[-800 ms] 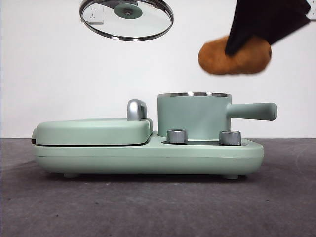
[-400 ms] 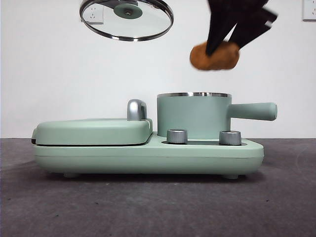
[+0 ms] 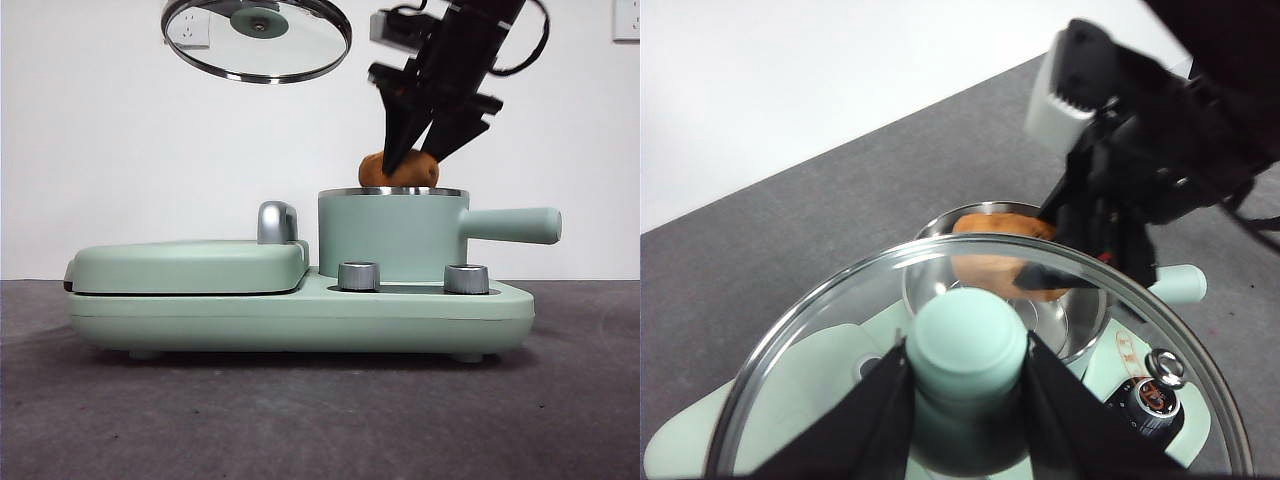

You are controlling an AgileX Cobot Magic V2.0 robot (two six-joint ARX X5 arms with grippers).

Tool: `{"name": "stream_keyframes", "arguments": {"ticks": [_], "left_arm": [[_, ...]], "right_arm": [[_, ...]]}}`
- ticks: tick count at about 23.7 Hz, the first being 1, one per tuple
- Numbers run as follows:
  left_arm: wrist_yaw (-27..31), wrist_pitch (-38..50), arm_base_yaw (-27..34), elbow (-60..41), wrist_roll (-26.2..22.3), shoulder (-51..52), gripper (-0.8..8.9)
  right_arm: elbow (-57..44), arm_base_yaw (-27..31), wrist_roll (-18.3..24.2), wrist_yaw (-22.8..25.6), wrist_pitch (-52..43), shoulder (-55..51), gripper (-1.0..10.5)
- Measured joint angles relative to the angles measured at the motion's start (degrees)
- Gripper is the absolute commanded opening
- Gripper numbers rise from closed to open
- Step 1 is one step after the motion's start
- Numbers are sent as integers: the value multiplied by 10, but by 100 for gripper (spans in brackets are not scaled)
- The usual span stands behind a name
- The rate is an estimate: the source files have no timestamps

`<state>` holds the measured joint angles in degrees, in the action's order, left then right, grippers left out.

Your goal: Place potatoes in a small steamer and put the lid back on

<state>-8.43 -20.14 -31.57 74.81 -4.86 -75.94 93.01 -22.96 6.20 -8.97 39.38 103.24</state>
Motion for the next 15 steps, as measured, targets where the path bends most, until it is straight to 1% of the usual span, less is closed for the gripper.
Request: {"name": "stream_keyframes", "arguments": {"ticks": [3, 12, 14, 15], "left_arm": [[0, 0, 0, 0, 0, 0, 11], [0, 0, 0, 0, 0, 0, 11], [0, 0, 0, 0, 0, 0, 11], [0, 0, 0, 0, 0, 0, 11]], "right_arm": [[1, 3, 0, -15, 0, 25, 133], [2, 3, 0, -16, -7, 58, 142], [2, 2, 0, -15, -11, 58, 242], [2, 2, 0, -15, -13, 58, 272]]}}
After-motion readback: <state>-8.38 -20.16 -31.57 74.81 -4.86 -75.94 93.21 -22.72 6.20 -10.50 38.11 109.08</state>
